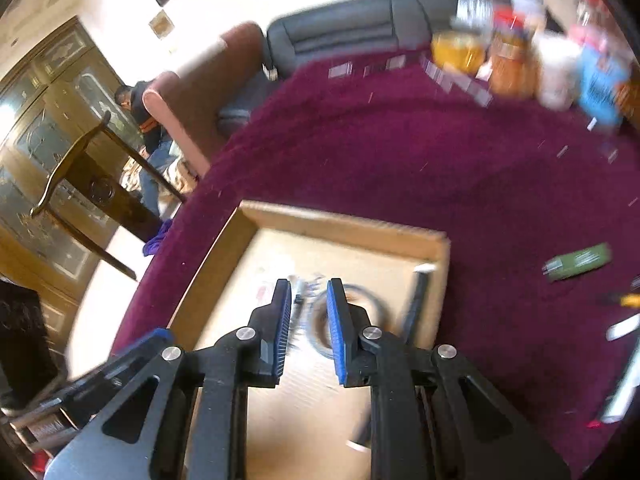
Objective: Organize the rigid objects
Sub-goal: 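Release the candle package into the tray with left while right drops the clear pen there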
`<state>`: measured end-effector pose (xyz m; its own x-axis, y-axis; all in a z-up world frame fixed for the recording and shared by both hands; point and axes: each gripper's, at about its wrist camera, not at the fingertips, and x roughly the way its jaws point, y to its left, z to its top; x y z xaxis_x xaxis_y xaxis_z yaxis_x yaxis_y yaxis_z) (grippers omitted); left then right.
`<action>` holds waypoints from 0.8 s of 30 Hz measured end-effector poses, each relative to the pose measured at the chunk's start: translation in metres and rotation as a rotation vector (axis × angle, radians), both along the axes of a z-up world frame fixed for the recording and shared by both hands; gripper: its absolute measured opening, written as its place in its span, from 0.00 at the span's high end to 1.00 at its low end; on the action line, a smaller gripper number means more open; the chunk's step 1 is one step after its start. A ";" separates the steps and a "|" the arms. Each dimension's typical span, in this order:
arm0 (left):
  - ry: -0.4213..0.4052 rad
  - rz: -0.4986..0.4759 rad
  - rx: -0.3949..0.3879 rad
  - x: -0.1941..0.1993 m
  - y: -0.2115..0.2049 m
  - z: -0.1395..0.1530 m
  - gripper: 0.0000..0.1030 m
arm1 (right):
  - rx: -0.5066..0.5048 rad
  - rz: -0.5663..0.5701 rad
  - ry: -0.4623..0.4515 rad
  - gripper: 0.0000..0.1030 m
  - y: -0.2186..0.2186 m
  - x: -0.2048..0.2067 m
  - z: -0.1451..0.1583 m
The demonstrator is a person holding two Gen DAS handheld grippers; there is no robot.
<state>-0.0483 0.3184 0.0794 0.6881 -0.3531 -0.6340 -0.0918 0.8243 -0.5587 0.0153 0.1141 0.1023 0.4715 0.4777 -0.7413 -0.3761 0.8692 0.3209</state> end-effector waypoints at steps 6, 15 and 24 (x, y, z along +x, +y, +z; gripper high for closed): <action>-0.150 -0.067 0.153 -0.034 -0.062 0.045 0.40 | -0.148 -0.201 -0.430 0.28 -0.084 -0.066 0.058; -0.080 -0.269 0.164 -0.034 -0.163 0.032 0.34 | -0.051 -0.586 -0.262 0.00 -0.278 -0.060 0.020; 0.009 -0.365 0.248 -0.013 -0.240 0.016 0.34 | 0.129 -0.873 -0.152 0.00 -0.429 -0.061 -0.041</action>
<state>-0.0614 0.0784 0.0958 0.5409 -0.4083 -0.7353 0.2261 0.9127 -0.3405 -0.0461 -0.3152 0.0617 0.7947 -0.0213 -0.6067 0.3557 0.8262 0.4369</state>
